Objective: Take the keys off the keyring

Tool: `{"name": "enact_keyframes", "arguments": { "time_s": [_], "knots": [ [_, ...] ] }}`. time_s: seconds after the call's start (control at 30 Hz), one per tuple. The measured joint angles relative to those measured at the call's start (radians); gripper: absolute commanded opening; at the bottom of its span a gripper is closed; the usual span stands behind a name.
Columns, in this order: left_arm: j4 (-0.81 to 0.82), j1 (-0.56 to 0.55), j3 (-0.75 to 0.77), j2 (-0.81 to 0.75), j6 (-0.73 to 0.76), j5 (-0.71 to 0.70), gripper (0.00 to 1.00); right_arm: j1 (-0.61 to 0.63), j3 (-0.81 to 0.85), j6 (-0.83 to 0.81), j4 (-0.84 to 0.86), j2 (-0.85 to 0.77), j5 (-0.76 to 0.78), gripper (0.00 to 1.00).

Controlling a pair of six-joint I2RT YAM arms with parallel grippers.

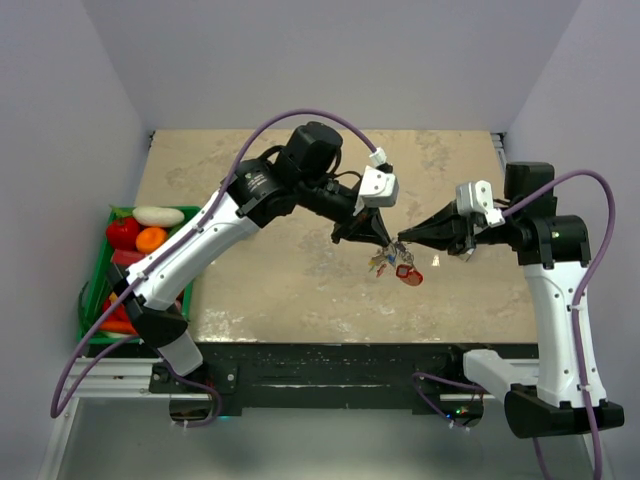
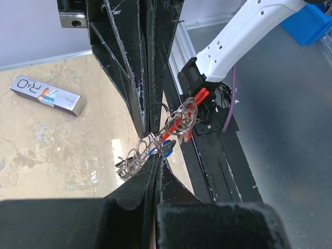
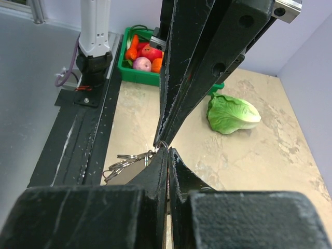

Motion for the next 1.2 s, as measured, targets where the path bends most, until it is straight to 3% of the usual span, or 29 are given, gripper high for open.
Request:
{"name": "enact_keyframes", "arguments": {
  "time_s": [0.8,0.9,1.03,1.2],
  "knots": [
    [-0.001,-0.037,0.000,0.074,-0.037,-0.105,0.00,0.041,-0.039,0.018,0.043,-0.028,0.006,0.00],
    [0.005,-0.029,0.000,0.069,-0.038,-0.122,0.09,0.041,-0.073,0.045,0.081,-0.052,-0.001,0.00],
    [0.007,0.003,-0.004,0.040,-0.038,-0.154,0.28,0.044,-0.089,0.070,0.106,-0.068,-0.004,0.00],
    [0.008,0.031,-0.003,-0.019,-0.033,-0.181,0.34,0.044,-0.089,0.083,0.129,-0.072,-0.007,0.00]
  ]
}}
